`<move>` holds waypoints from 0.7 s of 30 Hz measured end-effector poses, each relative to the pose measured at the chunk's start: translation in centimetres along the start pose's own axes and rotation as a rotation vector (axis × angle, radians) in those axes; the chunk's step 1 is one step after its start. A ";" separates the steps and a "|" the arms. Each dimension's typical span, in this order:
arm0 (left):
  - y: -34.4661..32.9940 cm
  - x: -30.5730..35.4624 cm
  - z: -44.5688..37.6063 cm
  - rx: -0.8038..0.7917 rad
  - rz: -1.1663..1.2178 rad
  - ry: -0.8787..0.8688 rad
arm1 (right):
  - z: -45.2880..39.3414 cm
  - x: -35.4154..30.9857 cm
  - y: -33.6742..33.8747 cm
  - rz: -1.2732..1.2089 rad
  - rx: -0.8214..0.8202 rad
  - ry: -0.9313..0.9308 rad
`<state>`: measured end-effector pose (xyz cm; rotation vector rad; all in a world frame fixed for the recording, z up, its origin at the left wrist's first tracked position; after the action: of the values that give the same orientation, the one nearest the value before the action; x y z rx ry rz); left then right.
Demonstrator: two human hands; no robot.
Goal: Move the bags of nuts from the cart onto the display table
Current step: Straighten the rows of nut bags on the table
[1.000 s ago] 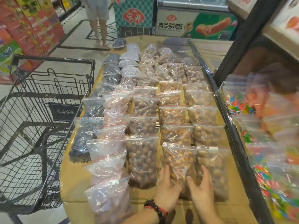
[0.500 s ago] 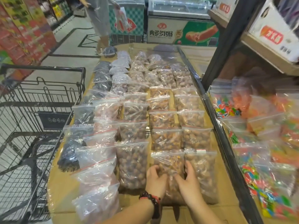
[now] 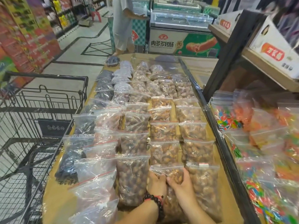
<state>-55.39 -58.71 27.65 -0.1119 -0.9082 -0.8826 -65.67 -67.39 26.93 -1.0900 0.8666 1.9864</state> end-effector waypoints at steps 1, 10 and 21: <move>-0.2 0.0 -0.3 -0.003 0.006 -0.011 | -0.2 0.0 0.0 0.005 0.005 0.010; -0.5 0.9 -2.4 0.040 0.061 -0.057 | -1.0 -1.8 -0.6 0.134 0.034 0.093; 0.7 3.6 4.8 -0.129 0.237 -0.107 | 1.7 -3.0 8.5 0.111 0.254 0.173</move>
<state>-56.90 -58.37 33.48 -0.3741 -0.9151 -0.7184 -72.10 -71.28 32.09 -1.0960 1.2587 1.8269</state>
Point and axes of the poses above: each hand's wrist, its own z-axis away from the middle knuckle, its own y-axis out of the back of the hand, x = y × z, the point moved 7 cm from there along -z, towards the middle knuckle, and after that the axes turned 2 degrees about y, right-handed, at the moved point
